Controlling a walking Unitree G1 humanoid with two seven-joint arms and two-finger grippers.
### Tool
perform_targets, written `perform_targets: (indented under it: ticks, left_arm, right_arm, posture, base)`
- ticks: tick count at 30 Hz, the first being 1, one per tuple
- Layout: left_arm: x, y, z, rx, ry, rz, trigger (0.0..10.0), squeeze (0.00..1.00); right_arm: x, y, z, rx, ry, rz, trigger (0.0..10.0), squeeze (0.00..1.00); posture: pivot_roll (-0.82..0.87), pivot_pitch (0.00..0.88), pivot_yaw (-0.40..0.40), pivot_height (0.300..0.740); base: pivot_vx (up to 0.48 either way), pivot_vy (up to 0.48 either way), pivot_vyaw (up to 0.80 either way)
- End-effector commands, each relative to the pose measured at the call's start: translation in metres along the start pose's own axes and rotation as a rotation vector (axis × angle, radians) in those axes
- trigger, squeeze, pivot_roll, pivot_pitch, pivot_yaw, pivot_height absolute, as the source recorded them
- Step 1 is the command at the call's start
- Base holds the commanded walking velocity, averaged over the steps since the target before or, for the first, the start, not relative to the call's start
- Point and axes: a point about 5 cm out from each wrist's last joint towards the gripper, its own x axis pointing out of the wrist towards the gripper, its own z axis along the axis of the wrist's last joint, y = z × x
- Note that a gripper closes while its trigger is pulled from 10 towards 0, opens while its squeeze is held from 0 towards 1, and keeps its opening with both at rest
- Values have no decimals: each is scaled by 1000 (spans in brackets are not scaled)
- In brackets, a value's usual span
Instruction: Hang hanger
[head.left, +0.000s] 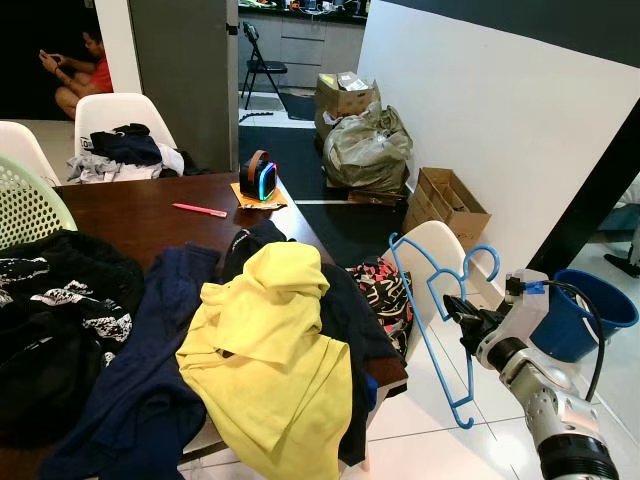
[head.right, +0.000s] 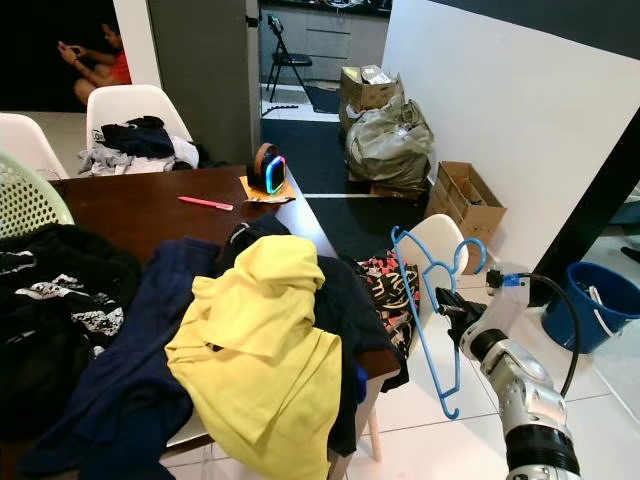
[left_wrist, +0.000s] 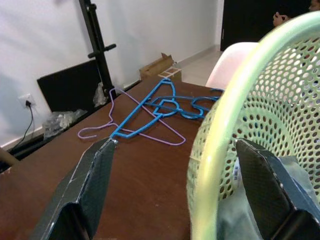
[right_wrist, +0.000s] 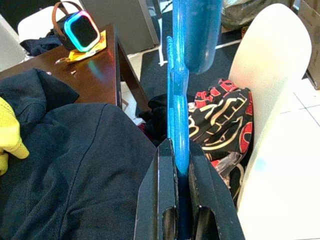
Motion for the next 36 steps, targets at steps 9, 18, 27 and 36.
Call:
perform_targets:
  ticks: [9, 18, 27, 36]
  left_arm:
    - [10, -25, -11, 35, 21, -83, 10000, 0]
    - [4, -34, -34, 56, 107, -134, 0, 0]
    - [4, -7, -52, 2, 217, -87, 0, 0]
    - [-66, 0, -147, -305, 853, -411, 0, 0]
  right_arm:
    - [-15, -13, 7, -28, 2, -32, 10000, 0]
    - [-15, -15, 7, -44, 21, -39, 10000, 0]
    - [-10, -11, 6, -26, 16, -28, 10000, 0]
    - [-8, -8, 5, -26, 3, -20, 10000, 0]
  posture:
    - [-7, 0, -117, 740]
    - [-4, 0, -129, 740]
    - [18, 0, -116, 740]
    - [84, 0, -104, 740]
  base:
    - [0, 0, 0]
    - [0, 0, 0]
    - [0, 0, 0]
    - [0, 0, 0]
